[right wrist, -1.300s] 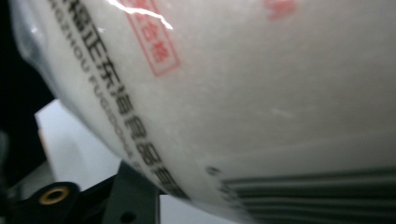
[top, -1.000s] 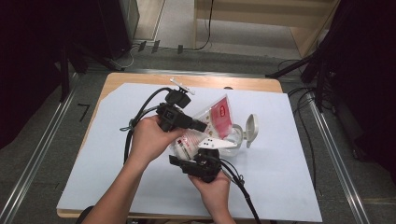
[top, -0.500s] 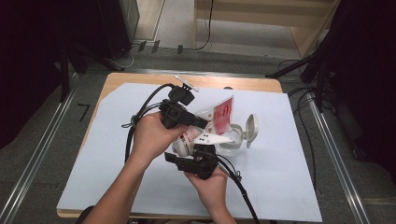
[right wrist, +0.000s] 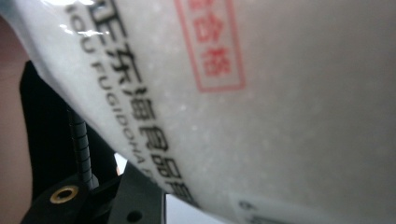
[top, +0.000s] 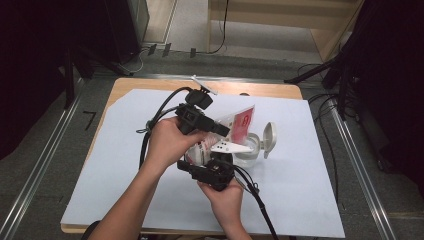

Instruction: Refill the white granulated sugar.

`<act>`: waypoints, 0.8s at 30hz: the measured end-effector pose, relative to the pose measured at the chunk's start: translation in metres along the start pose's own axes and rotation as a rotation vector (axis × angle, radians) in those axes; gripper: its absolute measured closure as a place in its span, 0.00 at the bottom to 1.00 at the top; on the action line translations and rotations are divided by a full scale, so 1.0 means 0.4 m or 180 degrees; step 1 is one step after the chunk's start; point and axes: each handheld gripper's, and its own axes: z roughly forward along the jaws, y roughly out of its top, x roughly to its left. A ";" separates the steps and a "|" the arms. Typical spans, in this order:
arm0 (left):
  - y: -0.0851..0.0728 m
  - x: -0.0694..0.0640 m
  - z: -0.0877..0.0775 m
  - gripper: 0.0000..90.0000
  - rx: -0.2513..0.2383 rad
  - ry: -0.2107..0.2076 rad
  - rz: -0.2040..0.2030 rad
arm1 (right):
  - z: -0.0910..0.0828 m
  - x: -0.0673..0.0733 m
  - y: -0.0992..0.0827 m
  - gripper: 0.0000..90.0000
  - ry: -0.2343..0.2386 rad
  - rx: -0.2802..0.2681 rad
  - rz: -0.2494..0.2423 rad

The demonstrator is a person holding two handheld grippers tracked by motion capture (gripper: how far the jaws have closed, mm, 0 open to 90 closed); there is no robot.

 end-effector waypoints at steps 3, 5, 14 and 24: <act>0.007 -0.004 0.000 0.89 0.0008 0.0010 0.0036 | -0.003 -0.002 0.004 0.70 0.0068 -0.0028 0.0033; 0.010 0.000 0.001 0.87 0.0052 -0.0020 0.0045 | -0.005 -0.004 0.005 0.70 0.0076 -0.0036 0.0044; 0.031 0.017 0.005 0.75 0.0258 -0.0098 0.0136 | -0.008 -0.006 0.014 0.70 0.0125 -0.0054 0.0135; 0.037 0.012 0.009 0.89 0.0258 0.0004 0.0109 | -0.004 0.001 0.013 0.67 -0.0031 -0.0034 -0.0034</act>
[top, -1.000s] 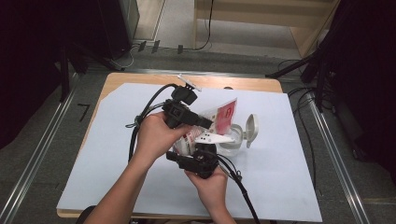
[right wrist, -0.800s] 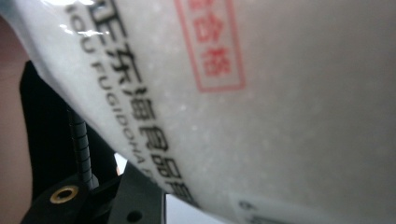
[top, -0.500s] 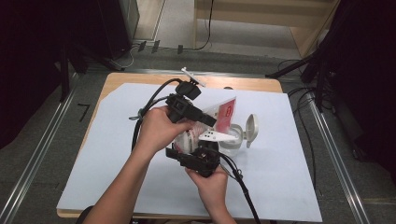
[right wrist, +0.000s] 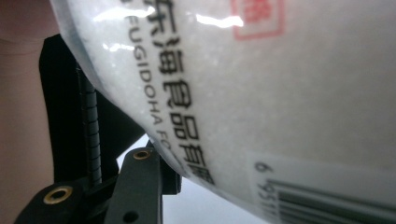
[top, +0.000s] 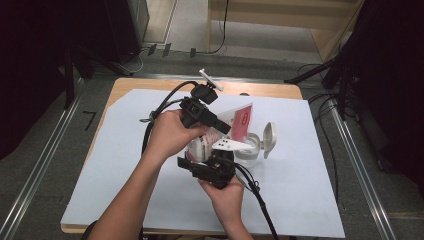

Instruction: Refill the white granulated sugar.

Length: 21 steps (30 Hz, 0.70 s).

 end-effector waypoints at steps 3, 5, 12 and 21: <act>-0.002 0.001 0.005 0.88 -0.0050 -0.0029 0.0003 | -0.001 -0.002 -0.001 0.67 -0.0033 0.0004 -0.0035; -0.002 -0.003 0.007 0.87 -0.0069 -0.0018 0.0001 | -0.001 -0.006 -0.001 0.67 -0.0048 0.0004 -0.0042; 0.001 -0.010 0.007 0.84 -0.0134 -0.0076 0.0016 | -0.008 -0.003 0.003 0.70 0.0006 -0.0073 0.0035; -0.001 -0.009 0.004 0.86 -0.0172 -0.0020 0.0073 | -0.005 0.001 0.007 0.70 0.0010 -0.0058 0.0096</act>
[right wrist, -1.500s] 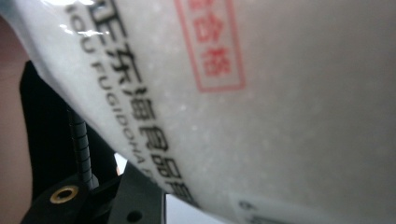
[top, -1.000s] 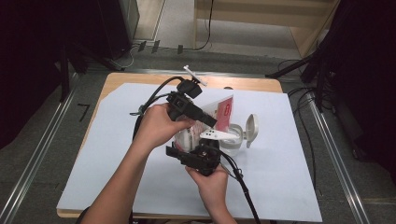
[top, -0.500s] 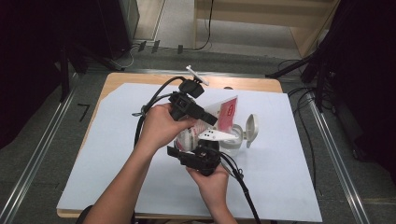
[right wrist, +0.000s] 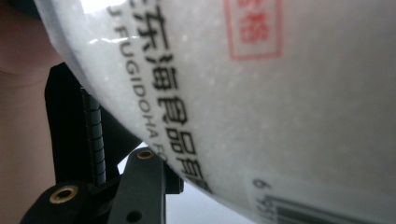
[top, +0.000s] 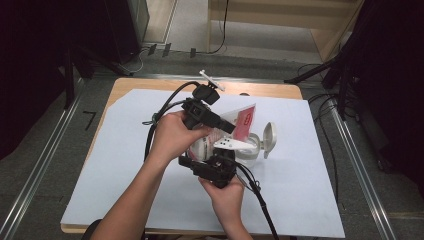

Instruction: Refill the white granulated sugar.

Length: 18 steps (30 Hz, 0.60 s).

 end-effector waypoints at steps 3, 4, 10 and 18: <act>-0.001 0.003 -0.002 0.86 -0.0002 0.0021 -0.0062 | 0.002 0.002 0.001 0.70 0.0031 0.0008 0.0019; -0.001 0.006 -0.003 0.87 -0.0001 0.0031 -0.0060 | 0.004 0.003 0.001 0.70 0.0023 0.0014 0.0015; -0.001 0.005 -0.003 0.91 0.0022 0.0061 -0.0066 | 0.007 0.006 0.001 0.70 -0.0007 0.0024 -0.0012; 0.000 -0.010 -0.002 0.91 0.0047 0.0142 -0.0067 | 0.006 0.013 -0.002 0.68 -0.0043 0.0047 -0.0113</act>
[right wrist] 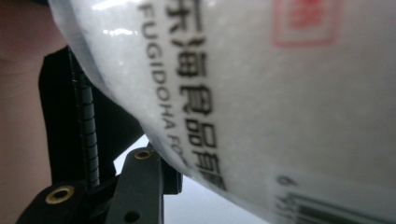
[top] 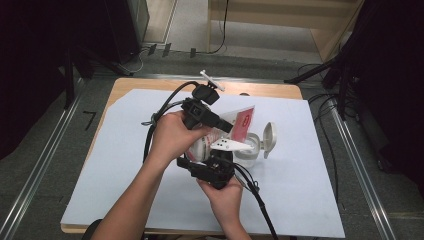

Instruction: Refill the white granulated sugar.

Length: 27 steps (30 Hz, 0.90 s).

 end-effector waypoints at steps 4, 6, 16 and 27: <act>0.000 -0.009 -0.002 0.91 -0.0006 0.0031 0.0027 | 0.000 0.003 0.000 0.68 0.0004 -0.0011 -0.0014; 0.000 -0.008 -0.001 0.91 -0.0010 0.0022 0.0031 | -0.001 0.003 0.000 0.68 -0.0004 -0.0017 -0.0021; -0.001 0.001 -0.004 0.90 -0.0032 0.0000 0.0000 | 0.006 0.000 0.003 0.68 0.0012 -0.0008 0.0006; -0.003 0.002 -0.002 0.90 -0.0021 0.0022 0.0024 | 0.011 0.002 0.002 0.69 -0.0007 0.0004 0.0005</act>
